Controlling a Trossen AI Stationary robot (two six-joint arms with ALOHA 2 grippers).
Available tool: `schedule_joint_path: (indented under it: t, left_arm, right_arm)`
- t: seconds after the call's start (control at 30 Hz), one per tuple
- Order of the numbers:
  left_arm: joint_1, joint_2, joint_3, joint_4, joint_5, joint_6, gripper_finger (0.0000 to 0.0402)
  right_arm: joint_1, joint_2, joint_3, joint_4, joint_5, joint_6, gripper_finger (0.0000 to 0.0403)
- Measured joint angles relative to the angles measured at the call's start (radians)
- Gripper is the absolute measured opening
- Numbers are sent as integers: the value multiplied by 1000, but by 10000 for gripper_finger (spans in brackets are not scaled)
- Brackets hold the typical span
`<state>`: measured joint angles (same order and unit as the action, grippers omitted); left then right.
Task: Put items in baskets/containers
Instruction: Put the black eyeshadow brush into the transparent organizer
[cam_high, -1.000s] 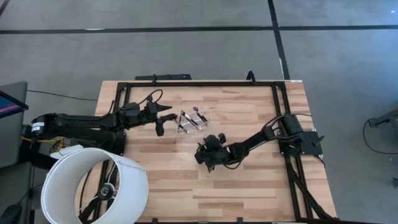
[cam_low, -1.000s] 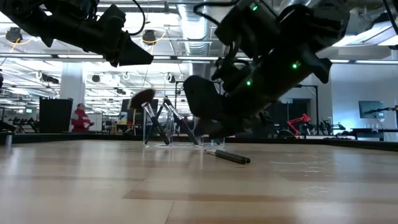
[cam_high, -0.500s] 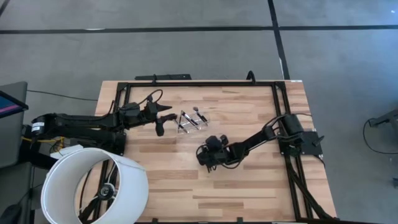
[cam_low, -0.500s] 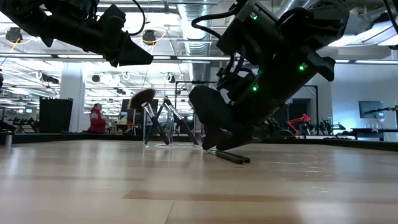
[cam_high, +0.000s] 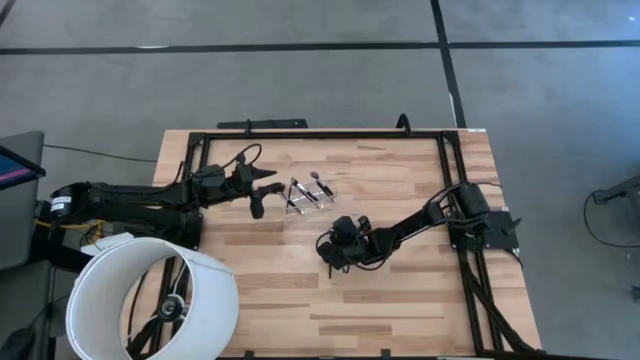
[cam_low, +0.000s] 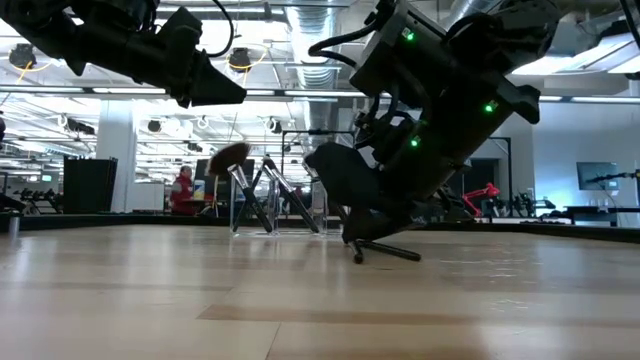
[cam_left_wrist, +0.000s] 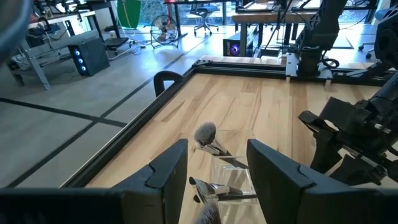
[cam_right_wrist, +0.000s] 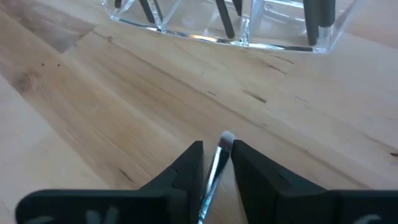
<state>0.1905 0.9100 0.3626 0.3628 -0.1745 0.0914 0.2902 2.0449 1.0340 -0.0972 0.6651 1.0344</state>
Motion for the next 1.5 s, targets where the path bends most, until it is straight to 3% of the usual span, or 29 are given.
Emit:
schedule_joint_path:
  t: [0.3,0.73,1.07,1.33,1.5]
  left_arm:
    - [0,0,0,-5,0,0,163]
    - [0,0,0,-4,0,0,163]
    - [0,0,0,-4,0,-3,163]
    - [0,-1,0,-6,3,-3,163]
    - [0,-1,0,-5,3,-3,163]
  right_arm:
    - [11,-33,-1,-145,-11,7,83]
    - [28,-119,-11,-224,-76,-46,83]
    - [69,-142,-7,-229,-145,67,83]
    - [116,-27,0,-218,-14,216,83]
    - [114,-31,-1,-206,-29,172,85]
